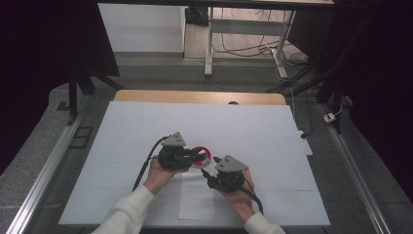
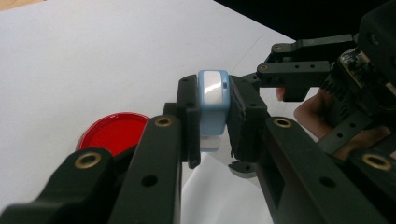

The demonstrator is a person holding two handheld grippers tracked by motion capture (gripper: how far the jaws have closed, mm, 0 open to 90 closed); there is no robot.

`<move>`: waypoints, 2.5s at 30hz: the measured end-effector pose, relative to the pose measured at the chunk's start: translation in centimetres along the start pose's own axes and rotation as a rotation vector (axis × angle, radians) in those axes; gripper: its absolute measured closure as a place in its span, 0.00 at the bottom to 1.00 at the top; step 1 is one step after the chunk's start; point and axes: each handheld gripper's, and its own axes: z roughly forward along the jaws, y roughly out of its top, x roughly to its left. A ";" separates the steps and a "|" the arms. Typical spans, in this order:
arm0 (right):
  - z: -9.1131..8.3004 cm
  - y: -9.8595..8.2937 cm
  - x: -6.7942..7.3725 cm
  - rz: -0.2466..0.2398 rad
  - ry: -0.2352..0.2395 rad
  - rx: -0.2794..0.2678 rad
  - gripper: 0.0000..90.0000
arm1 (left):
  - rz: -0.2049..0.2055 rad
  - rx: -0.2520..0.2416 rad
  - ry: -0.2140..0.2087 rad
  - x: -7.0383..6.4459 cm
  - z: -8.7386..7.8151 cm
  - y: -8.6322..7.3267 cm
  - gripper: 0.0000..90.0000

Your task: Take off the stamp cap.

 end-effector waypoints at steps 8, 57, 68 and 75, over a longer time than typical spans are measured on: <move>0.4 0.1 0.3 -0.002 -0.021 0.002 0.52 | -0.001 -0.003 -0.003 0.0 0.0 0.0 0.84; 1.2 0.3 1.0 -0.050 -0.097 0.027 0.73 | -0.011 -0.014 0.006 -0.1 0.3 -0.1 0.84; 1.2 0.3 0.9 -0.080 -0.104 0.042 0.73 | -0.017 -0.019 0.006 -0.2 0.3 -0.2 0.84; 1.0 0.2 1.0 -0.037 -0.112 0.017 0.73 | -0.017 -0.030 0.006 -0.2 0.3 -0.2 0.84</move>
